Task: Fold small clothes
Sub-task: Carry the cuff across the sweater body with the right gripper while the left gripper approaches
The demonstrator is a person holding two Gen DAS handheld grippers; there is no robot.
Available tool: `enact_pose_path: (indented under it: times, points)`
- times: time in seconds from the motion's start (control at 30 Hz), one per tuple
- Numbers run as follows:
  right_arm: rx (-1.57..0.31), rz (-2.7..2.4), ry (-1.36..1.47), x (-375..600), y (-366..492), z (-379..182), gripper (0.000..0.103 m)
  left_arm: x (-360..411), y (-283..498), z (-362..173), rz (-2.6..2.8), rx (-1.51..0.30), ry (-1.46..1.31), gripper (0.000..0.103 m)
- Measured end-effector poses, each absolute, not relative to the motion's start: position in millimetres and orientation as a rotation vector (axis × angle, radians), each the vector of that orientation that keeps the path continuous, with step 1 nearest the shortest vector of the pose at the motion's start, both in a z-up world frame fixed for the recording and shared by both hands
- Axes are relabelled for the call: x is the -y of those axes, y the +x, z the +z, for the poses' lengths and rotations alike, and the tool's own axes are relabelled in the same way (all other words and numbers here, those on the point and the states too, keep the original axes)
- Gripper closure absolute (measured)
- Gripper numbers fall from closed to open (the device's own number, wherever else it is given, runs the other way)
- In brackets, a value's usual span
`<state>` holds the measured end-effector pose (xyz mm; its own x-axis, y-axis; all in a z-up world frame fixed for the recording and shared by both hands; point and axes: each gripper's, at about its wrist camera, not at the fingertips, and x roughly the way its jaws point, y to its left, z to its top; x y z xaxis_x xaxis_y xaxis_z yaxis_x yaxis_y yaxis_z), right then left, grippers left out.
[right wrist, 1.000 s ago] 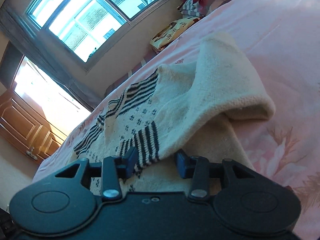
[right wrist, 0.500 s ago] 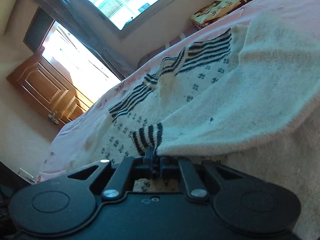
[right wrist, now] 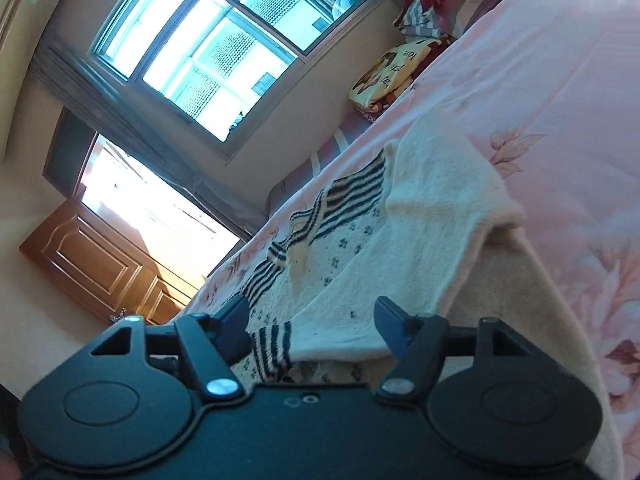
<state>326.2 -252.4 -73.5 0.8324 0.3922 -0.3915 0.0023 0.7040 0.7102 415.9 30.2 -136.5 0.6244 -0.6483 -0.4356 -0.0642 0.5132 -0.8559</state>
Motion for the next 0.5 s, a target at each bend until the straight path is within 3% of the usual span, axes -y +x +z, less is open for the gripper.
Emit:
enact_pose_path:
  times: [0.1,0.13,0.17,0.23,0.37,0.5]
  points:
    - [-0.562,0.19,0.774,265,318,-79,0.038,-29,424,-137,-0.362,-0.797,-1.002,0.025]
    - [-0.565,0.177,0.775,268,317,-82,0.04,-31,426,-135,-0.349,-0.771,-1.003,0.042]
    - [-0.564,0.167,0.78,273,316,-84,0.042,-33,428,-131,-0.329,-0.75,-0.982,0.075]
    - [-0.563,0.15,0.801,279,318,-87,0.043,-40,431,-124,-0.281,-0.729,-0.917,0.098]
    - [-0.555,0.141,0.87,291,322,-94,0.043,-58,417,-100,-0.198,-0.6,-0.772,0.098]
    - [-0.559,0.137,0.914,299,328,-104,0.043,-79,412,-103,-0.143,-0.624,-0.729,0.098]
